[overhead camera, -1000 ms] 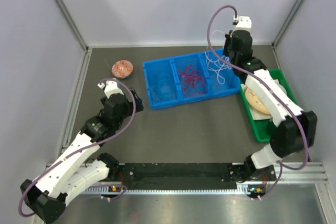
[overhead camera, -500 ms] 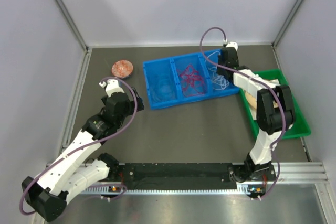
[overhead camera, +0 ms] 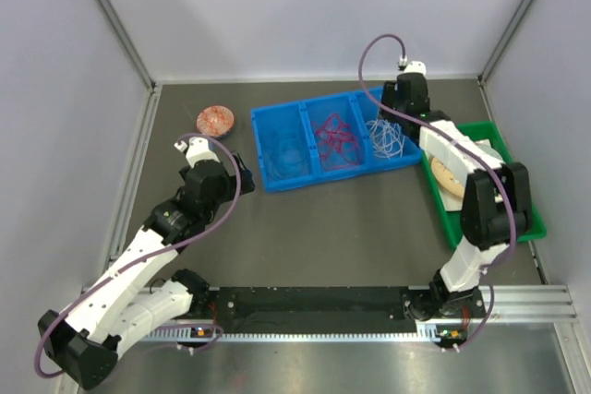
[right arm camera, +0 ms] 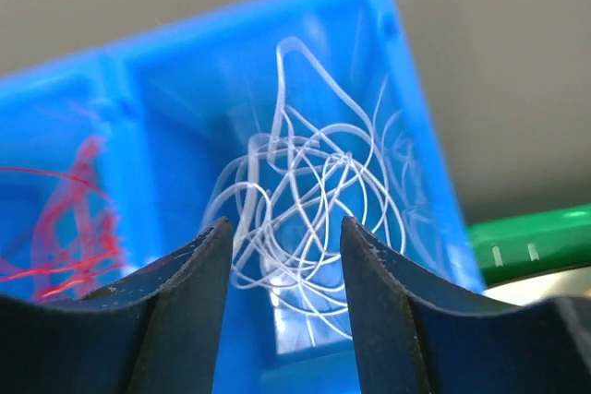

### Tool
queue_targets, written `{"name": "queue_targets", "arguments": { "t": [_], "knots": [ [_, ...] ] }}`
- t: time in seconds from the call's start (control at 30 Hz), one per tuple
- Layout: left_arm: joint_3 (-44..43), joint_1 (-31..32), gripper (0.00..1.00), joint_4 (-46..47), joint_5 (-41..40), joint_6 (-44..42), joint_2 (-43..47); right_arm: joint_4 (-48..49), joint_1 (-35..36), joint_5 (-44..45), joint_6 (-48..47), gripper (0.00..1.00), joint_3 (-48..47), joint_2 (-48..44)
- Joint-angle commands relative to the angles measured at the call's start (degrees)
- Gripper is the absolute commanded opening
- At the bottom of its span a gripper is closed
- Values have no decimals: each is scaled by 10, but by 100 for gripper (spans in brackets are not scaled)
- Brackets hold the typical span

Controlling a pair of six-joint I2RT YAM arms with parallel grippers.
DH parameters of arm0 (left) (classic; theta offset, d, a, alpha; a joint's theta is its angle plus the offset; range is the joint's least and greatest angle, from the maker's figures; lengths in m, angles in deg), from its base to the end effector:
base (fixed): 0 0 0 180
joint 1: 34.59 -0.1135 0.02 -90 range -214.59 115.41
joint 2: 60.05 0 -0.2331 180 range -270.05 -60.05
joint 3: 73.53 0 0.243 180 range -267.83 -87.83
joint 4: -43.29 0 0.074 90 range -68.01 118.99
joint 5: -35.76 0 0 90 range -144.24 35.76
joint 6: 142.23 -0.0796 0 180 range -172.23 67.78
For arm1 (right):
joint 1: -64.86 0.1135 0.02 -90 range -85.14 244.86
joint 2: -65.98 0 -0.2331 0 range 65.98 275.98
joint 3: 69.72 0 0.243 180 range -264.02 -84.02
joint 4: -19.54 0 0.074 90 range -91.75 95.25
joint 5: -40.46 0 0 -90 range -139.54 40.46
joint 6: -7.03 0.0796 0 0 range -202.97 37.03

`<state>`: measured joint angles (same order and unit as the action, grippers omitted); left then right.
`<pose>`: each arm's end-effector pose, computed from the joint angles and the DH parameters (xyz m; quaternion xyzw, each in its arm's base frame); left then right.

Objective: Untangle the cables

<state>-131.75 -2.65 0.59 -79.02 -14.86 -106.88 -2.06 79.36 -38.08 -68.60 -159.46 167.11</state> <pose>0.2075 -0.0900 0.2555 -0.1454 0.8454 -0.1183 0.5001 0.4210 0.0925 0.2115 0.0467 0.8744 0.0334 0.4817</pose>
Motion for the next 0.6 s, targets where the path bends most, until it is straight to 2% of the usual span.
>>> {"name": "queue_targets", "arguments": {
  "t": [0.0, 0.07, 0.1, 0.2, 0.23, 0.43, 0.57],
  "knots": [
    [-21, -2, 99, 27, 13, -4, -5, 24, -3, 7, -7, 53, 6, -107],
    [-22, -4, 99, 27, 15, -6, -3, 20, -3, 11, -7, 64, 10, -137],
    [-22, -3, 99, 26, 14, -6, 1, 12, -3, 13, -7, 74, 11, -147],
    [-22, -4, 99, 20, 9, -11, 9, -26, -3, 15, -7, 95, 6, -174],
    [-26, -3, 99, 19, 5, -14, 10, -40, -3, 14, -7, 98, 0, -180],
    [-54, -6, 99, -30, -19, -33, 4, -181, -3, 16, 15, 99, 3, -241],
    [-78, -6, 99, -57, -12, -42, -23, -235, -3, 44, 36, 99, 56, -309]
  ]
}}
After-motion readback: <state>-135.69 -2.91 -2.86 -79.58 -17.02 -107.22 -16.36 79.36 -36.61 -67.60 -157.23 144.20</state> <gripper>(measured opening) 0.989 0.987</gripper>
